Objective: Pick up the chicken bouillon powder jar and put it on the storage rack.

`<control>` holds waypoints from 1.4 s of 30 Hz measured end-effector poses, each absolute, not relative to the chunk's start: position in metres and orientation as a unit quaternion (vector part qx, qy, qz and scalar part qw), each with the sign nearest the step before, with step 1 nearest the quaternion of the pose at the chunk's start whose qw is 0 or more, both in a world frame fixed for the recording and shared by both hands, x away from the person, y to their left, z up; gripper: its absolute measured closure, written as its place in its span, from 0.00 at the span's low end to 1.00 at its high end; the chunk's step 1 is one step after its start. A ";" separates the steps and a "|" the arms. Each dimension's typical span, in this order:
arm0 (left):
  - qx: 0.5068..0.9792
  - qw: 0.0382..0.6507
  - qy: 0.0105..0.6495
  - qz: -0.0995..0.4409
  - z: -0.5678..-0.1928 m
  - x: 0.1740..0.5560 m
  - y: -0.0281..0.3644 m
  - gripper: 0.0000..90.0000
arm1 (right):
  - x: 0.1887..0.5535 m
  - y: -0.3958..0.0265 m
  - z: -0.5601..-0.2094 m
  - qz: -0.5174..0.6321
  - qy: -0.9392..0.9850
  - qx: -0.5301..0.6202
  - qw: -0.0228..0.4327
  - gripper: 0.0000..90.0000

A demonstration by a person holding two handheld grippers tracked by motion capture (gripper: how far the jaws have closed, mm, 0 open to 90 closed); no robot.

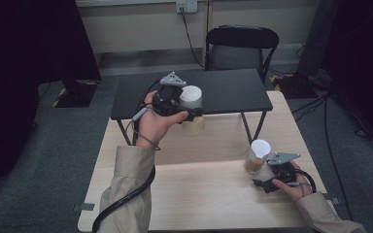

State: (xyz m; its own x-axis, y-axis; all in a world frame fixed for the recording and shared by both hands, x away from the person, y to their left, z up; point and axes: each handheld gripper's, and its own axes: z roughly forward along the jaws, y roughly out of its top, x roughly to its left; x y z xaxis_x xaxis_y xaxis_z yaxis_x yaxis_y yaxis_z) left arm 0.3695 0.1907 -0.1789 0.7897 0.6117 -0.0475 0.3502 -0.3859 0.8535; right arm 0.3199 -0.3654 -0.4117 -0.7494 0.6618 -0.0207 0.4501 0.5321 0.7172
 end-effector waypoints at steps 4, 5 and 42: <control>0.821 0.469 0.294 0.141 -0.173 0.373 0.191 0.38 | 0.320 -0.365 -0.412 0.361 0.863 0.322 0.147 0.00; 0.821 0.469 0.294 0.142 -0.171 0.374 0.191 0.38 | 0.320 -0.365 -0.412 0.361 0.863 0.322 0.147 0.00; 0.799 0.452 0.352 0.182 -0.161 0.411 0.180 0.38 | 0.321 -0.366 -0.412 0.361 0.863 0.321 0.146 0.00</control>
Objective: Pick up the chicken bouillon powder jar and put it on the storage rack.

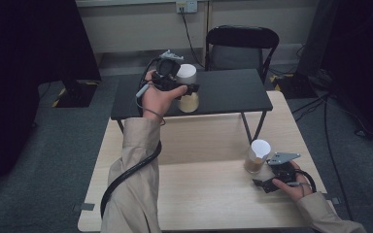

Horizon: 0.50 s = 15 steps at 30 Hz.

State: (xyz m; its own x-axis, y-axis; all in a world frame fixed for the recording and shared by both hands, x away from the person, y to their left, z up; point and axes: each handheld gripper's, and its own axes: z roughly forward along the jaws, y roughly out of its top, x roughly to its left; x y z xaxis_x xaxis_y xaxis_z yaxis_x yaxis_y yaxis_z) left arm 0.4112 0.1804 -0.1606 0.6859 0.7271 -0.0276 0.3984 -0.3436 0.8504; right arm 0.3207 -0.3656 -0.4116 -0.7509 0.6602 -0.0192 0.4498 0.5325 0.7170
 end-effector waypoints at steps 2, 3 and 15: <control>0.798 0.451 0.355 0.185 -0.161 0.411 0.180 0.38 | 0.321 -0.366 -0.412 0.361 0.863 0.321 0.145 0.00; 0.798 0.450 0.355 0.186 -0.161 0.412 0.180 0.38 | 0.321 -0.366 -0.412 0.361 0.863 0.321 0.145 0.00; 0.794 0.451 0.362 0.186 -0.162 0.412 0.177 0.38 | 0.321 -0.366 -0.412 0.361 0.864 0.321 0.145 0.00</control>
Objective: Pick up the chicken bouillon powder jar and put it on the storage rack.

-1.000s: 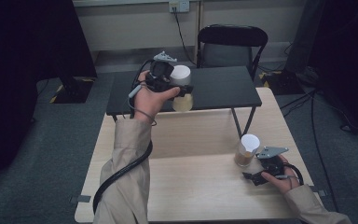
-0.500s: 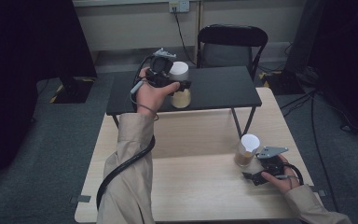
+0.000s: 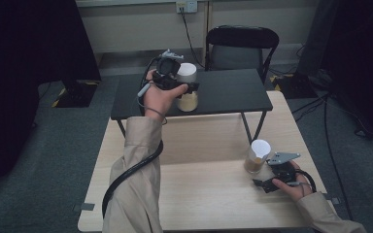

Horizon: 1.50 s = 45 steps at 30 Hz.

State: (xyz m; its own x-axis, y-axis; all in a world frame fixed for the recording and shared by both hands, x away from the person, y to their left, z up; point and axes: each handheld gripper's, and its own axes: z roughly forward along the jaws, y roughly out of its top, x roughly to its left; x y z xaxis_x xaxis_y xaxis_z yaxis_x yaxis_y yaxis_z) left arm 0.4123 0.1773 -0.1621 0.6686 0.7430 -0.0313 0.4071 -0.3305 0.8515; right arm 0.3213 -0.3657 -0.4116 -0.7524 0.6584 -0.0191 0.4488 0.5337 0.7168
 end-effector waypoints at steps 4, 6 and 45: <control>0.791 0.455 0.366 0.186 -0.164 0.412 0.178 0.37 | 0.321 -0.366 -0.412 0.361 0.864 0.320 0.145 0.00; 0.790 0.456 0.366 0.186 -0.164 0.412 0.178 0.37 | 0.321 -0.366 -0.412 0.361 0.864 0.321 0.145 0.00; 0.772 0.457 0.394 0.199 -0.188 0.380 0.175 0.02 | 0.321 -0.366 -0.412 0.361 0.864 0.320 0.145 0.00</control>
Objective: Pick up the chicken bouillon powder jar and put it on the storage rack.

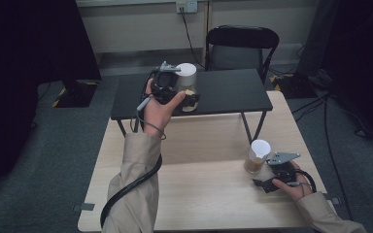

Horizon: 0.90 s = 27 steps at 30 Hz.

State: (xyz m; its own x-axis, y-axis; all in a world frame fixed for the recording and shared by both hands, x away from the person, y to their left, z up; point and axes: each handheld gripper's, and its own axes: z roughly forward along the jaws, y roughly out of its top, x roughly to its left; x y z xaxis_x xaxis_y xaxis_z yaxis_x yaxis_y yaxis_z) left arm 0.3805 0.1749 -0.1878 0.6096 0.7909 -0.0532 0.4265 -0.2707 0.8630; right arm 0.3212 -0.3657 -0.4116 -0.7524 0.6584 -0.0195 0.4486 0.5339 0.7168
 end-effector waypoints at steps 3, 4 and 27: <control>0.773 0.458 0.392 0.198 -0.192 0.378 0.175 0.02 | 0.321 -0.366 -0.412 0.361 0.864 0.320 0.145 0.00; 0.773 0.458 0.392 0.196 -0.193 0.377 0.176 0.02 | 0.321 -0.366 -0.412 0.361 0.864 0.320 0.145 0.00; 0.772 0.471 0.384 0.184 -0.220 0.358 0.183 0.03 | 0.321 -0.366 -0.412 0.361 0.864 0.320 0.145 0.00</control>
